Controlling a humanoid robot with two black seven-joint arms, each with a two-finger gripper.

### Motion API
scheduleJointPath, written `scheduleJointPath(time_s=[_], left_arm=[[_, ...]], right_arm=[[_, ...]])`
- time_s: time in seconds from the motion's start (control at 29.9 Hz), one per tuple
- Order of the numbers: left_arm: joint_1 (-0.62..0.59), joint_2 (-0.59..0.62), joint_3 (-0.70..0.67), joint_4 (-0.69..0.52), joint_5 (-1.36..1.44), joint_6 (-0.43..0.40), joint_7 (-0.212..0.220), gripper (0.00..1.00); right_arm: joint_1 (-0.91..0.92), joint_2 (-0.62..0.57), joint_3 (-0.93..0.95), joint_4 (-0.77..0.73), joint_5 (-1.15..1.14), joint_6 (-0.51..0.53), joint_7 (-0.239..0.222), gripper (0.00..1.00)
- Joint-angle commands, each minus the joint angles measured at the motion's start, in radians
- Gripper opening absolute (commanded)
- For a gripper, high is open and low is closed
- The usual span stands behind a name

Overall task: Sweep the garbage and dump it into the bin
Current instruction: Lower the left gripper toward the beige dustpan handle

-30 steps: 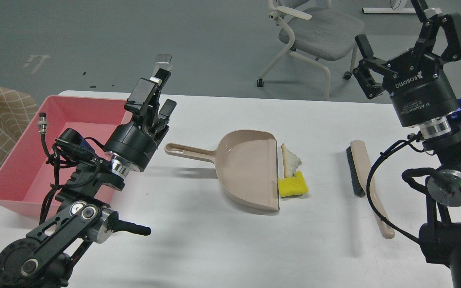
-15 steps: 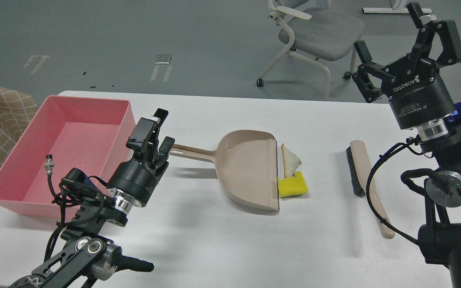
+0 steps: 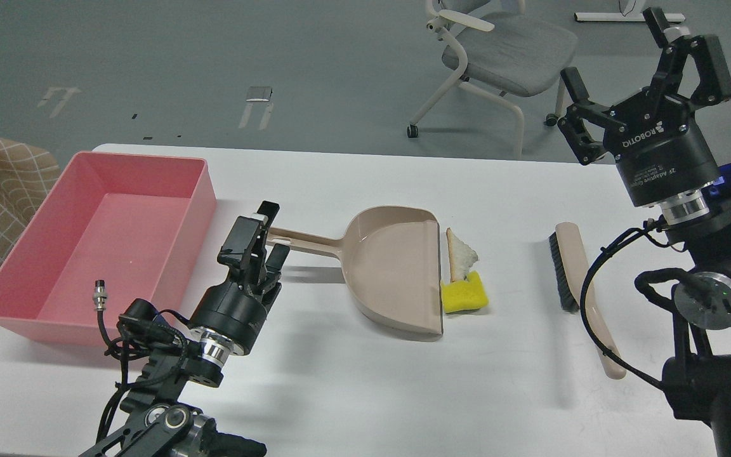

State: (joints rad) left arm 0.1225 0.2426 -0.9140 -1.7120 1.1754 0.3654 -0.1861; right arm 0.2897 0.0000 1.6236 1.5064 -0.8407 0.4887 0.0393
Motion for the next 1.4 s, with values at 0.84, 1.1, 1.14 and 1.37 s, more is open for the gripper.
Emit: scheduleJointPath(time_s=[0.84,1.1,1.14,1.37], left_arm=[[-0.064,-0.085,0.023,0.195,-0.002,0.040,0.028,0.98],[-0.124,-0.083,0.023,0.259,-0.008,0.040,0.027,0.98],[-0.127,-0.083,0.023,0.262,-0.008,0.040,0.025,0.98],[-0.135,-0.082,0.024,0.293,-0.010,0.040,0.022,0.98]], right_arm=[[0.009,0.000,-0.001,0.002,0.000,0.000,-0.001,1.00],[0.011,0.000,-0.001,0.000,0.000,0.000,-0.001,1.00],[0.011,0.000,-0.001,0.000,0.000,0.000,-0.001,1.00],[0.011,0.000,0.001,0.002,0.000,0.000,-0.001,1.00]])
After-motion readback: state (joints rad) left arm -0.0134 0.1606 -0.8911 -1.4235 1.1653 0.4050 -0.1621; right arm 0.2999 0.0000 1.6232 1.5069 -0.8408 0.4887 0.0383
